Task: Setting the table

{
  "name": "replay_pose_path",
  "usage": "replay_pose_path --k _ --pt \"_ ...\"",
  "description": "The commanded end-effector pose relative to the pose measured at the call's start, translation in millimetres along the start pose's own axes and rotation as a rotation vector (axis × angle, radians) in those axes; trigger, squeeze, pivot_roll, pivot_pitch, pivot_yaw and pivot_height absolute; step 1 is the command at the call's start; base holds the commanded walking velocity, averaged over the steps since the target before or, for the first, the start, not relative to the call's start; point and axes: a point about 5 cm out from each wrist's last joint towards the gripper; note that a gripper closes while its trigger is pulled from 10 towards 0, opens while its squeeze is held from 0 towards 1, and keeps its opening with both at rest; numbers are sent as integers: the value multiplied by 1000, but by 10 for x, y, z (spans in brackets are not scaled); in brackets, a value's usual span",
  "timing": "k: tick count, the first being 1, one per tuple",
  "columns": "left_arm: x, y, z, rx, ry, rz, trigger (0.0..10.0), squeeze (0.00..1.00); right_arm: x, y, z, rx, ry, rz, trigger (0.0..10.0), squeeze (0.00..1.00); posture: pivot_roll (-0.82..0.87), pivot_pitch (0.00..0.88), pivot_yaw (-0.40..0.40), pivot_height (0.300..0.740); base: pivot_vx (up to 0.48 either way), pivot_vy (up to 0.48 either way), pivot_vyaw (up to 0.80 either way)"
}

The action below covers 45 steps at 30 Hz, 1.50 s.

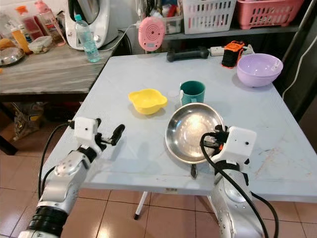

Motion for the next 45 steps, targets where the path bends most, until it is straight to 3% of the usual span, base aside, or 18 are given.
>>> replay_pose_path --k 1,5,27,38,45 --pt "54 3 2 -1 -4 29 10000 0 51 5 73 -31 -8 23 10000 0 -203 0 105 740 0 0 0" --pt "40 19 -32 3 25 38 10000 0 81 1 94 -38 4 31 10000 0 -204 0 118 740 0 0 0" --pt "59 -10 38 -6 -2 3 10000 0 171 3 33 -28 -34 20 10000 0 -181 0 147 740 0 0 0" --pt "61 -22 31 -1 8 7 10000 0 174 -16 13 -18 -30 25 10000 0 -177 0 142 740 0 0 -584" --pt "54 -36 18 9 29 14 10000 0 177 -45 33 -25 -27 29 10000 0 -180 0 137 740 0 0 0"
Point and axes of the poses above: a point about 5 cm out from each wrist's last joint towards the gripper, its own y axis pointing back from the gripper into the wrist, its own z axis along the axis of the wrist's last joint, x = y × z, and after that the axes turned 3 degrees about -y, right-handed
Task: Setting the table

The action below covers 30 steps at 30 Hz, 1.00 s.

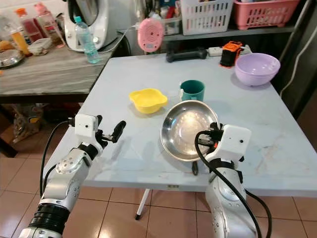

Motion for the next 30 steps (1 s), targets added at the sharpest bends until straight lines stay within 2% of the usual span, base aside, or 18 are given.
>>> replay_pose_path --k 1,7,20,30 --pt "52 -4 -5 11 10 19 10000 0 21 -20 9 -7 -4 12 10000 0 -182 0 135 740 0 0 0" --pt "42 -24 -18 16 20 25 10000 0 11 -35 27 -11 -2 13 10000 0 -188 0 128 740 0 0 0" --pt "31 -34 -17 15 25 27 10000 0 16 -36 26 -7 -5 16 10000 0 -183 0 124 740 0 0 -651" --pt "50 -44 -22 13 15 28 10000 0 11 -51 29 -8 -19 9 10000 0 -179 0 127 740 0 0 0"
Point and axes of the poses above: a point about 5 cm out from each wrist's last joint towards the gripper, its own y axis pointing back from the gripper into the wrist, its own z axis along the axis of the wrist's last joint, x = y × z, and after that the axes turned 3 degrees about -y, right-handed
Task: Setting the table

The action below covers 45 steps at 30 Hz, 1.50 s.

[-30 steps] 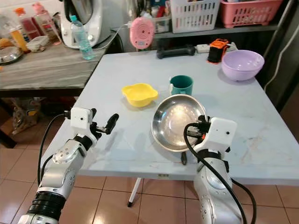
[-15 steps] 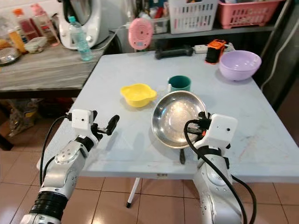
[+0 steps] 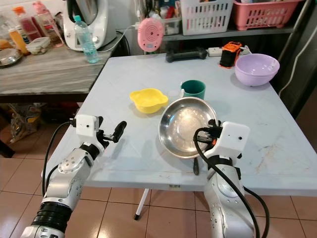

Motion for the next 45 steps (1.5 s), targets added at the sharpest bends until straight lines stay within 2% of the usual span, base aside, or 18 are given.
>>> replay_pose_path --k 1,8,11,18,33,45 --pt "62 -14 36 -7 -19 16 10000 0 15 -23 41 -15 -13 2 10000 0 -172 0 129 740 0 240 0" --pt "68 5 25 -4 -23 15 10000 0 -4 9 -38 17 -42 -23 10000 0 -166 0 122 740 0 294 0" --pt "63 14 26 -7 -26 13 10000 0 31 -1 6 1 -26 -1 10000 0 -167 0 120 740 0 360 -565" --pt "49 47 -10 4 -32 -1 10000 0 -7 13 -13 10 -26 -14 10000 0 -167 0 119 740 0 446 -678" --pt "107 53 86 -20 -63 -7 10000 0 32 -9 -7 -6 -40 -6 10000 0 -136 0 132 740 0 480 -652" --pt "102 108 101 -44 -86 47 10000 0 162 -42 -2 -23 -23 97 10000 0 -112 0 117 740 0 480 165"
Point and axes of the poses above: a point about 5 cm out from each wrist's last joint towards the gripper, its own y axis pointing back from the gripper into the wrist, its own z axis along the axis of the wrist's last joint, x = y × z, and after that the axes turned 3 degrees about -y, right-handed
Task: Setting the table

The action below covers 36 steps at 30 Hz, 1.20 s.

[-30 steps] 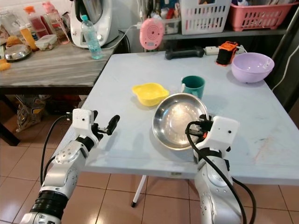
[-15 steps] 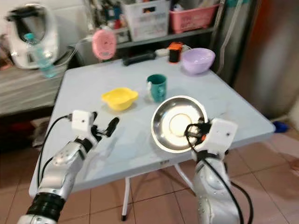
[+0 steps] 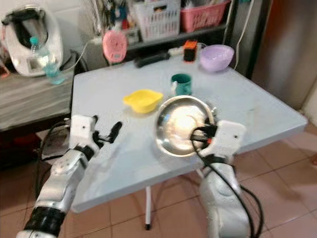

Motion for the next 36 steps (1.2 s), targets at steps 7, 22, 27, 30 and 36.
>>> replay_pose_path --k 7,22,27,30,36 --pt "6 2 61 -23 -12 18 10000 0 15 -40 6 -8 12 31 10000 0 -104 0 117 740 0 480 559" --pt "44 18 80 -6 -40 -3 10000 0 56 -34 -22 -13 -10 22 10000 0 -86 2 153 740 0 480 29" --pt "62 7 99 -6 -44 -4 10000 0 70 -28 -59 -2 -8 22 10000 0 -80 6 162 740 0 480 275" --pt "31 14 105 -7 -46 -21 10000 0 46 -40 -51 -3 -5 17 10000 0 -77 7 160 740 0 480 477" --pt "-3 26 61 2 -34 -18 10000 0 29 -55 -41 -5 4 23 10000 0 -84 0 143 740 0 480 461"
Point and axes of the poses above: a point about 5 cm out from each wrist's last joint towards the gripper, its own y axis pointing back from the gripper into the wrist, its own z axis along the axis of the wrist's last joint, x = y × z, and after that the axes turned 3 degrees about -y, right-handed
